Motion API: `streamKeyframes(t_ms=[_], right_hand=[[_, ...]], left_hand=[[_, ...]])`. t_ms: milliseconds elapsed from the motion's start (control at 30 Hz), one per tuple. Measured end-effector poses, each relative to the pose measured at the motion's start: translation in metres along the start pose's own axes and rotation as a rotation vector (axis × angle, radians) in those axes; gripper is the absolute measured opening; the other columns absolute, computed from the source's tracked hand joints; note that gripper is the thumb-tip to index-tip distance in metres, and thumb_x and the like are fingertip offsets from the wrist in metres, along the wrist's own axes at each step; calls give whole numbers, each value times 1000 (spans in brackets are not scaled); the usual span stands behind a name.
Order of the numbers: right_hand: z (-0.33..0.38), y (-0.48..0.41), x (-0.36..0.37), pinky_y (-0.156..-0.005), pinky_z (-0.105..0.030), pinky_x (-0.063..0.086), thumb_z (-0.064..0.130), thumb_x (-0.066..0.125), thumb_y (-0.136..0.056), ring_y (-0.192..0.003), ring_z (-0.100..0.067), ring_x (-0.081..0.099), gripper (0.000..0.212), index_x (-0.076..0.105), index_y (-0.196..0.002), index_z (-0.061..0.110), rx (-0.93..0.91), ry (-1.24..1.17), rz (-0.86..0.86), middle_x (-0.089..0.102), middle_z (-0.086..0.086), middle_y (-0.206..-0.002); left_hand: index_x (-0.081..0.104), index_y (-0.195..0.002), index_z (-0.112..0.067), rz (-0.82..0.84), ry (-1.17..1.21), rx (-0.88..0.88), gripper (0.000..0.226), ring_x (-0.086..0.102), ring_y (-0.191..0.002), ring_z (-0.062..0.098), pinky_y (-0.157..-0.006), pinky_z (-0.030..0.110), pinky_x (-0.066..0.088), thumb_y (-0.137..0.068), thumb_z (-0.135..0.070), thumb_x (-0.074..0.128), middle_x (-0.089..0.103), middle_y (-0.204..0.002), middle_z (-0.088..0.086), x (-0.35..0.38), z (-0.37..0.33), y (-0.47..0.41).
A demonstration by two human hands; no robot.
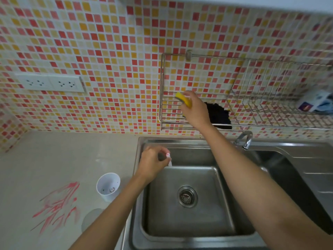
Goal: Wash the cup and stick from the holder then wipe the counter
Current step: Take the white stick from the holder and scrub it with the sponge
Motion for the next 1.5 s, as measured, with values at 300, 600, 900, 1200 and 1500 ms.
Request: streamKeyframes(t_ms=[300,600,900,1200,1500], right_hand=[[-48,124,-45,-84,-2,34,22,61,-93,-101,1,52,32,62,-125,24,-126,-79,-35,58,7,-115],[-70,143,-25,-96,-18,41,16,61,-93,-114,-6,51,36,62,-129,23,-328,50,128,54,3,-129],[-80,144,-20,-90,-23,47,7,65,-88,-106,-13,53,38,66,-123,22,-404,49,146,56,-2,-117],[-97,143,-32,-87,-32,51,4,65,-87,-104,-16,55,40,66,-122,24,-367,8,71,55,-2,-115],[-93,144,-33,-87,-29,50,6,64,-89,-105,-16,54,38,68,-122,25,-384,20,88,54,-2,-118]], left_hand=[[65,-108,-21,-59,95,13,26,62,-88,-8,-81,10,51,-84,-22,74,69,-94,-11,22,-18,-7],[-18,-152,-17,-43,-150,160,120,60,-78,9,-92,37,52,-81,-24,78,65,-78,-11,62,-42,-23],[-29,-147,-26,-49,-155,154,125,57,-71,6,-88,43,53,-81,-20,77,60,-72,-13,76,-46,-20],[-23,-149,-19,-66,-127,115,120,62,-66,6,-80,34,57,-82,-18,76,68,-73,-7,80,-49,-20],[-17,-152,-23,-39,-119,135,119,61,-69,3,-88,47,53,-80,-18,78,61,-67,-18,92,-50,-21]])
Point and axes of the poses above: each hand's wrist, its own y-axis away from the middle knuckle, its own x-axis out of the palm, z = x × y, the point moved 8 cm from there along -y, towards the middle knuckle
